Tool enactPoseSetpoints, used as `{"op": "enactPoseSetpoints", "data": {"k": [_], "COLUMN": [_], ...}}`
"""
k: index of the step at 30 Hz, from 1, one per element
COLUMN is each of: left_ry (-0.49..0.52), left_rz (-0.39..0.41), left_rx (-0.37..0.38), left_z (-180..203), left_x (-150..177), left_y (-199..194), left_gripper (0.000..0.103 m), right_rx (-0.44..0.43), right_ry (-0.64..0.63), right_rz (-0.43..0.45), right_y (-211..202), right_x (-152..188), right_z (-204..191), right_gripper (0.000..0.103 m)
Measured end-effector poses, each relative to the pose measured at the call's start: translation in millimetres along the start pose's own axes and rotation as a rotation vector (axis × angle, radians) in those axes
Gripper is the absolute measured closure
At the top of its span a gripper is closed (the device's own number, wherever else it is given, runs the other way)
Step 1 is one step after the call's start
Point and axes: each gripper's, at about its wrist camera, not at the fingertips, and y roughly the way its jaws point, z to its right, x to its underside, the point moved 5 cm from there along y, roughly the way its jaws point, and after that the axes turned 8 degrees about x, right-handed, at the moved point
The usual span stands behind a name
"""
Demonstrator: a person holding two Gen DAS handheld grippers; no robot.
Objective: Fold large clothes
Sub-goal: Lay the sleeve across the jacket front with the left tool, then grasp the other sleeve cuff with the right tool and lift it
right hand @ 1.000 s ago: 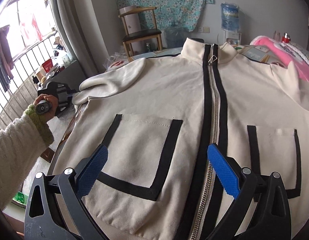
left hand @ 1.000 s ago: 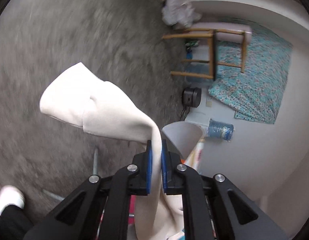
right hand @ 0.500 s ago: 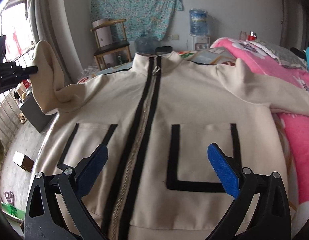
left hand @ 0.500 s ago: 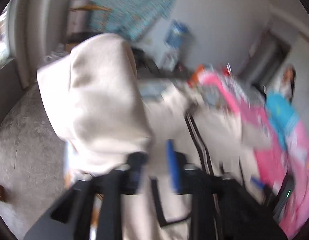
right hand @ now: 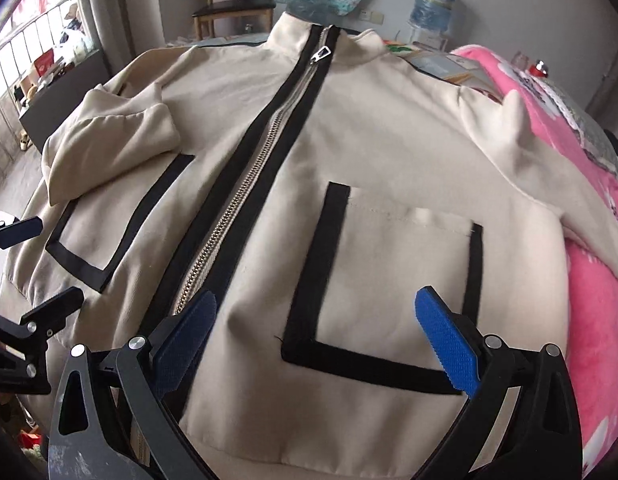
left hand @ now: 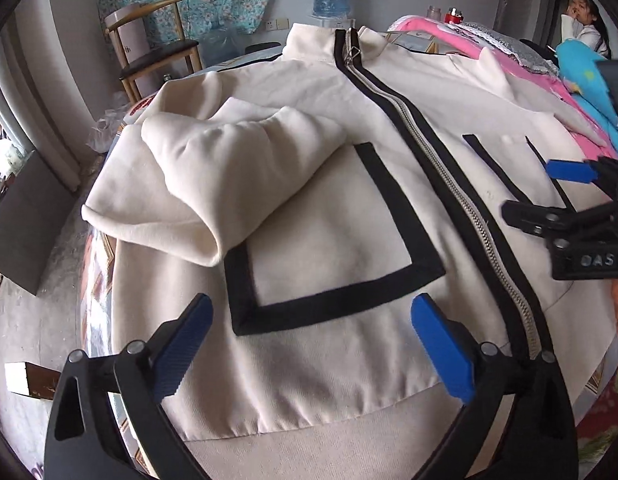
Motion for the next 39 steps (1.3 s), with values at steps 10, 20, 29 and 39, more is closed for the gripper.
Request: {"op": "enactPoseSetpoints", "data": {"k": [10,20,29,39], "left_ry": [-0.108,-0.171,-0.268,-0.277], "left_rz": [0.106,0.143,0.204,0.208], "left_rx": [0.141,0.195,0.317,0.322], "left_z": [-22,-25,-37,-34], "left_x": [23,19,22,18], "left_y": [-20,-22,-28,-28], "left_gripper": [0.005,0.005,0.005,0.005], "right_rx": [-0.148,-0.485,-0.436,-0.442], "right_ry": [0.052,-0.274,-0.204,0.089], "right_rz": [0.084,-0.059,-0.045,0.002], "right_y": [-19,-18,-25,-62], "right_x": [-45,-154,-177,-46], "right_z": [-14,-179,-162,14], "right_gripper": [0.007,0.014,0.091,0.081]}}
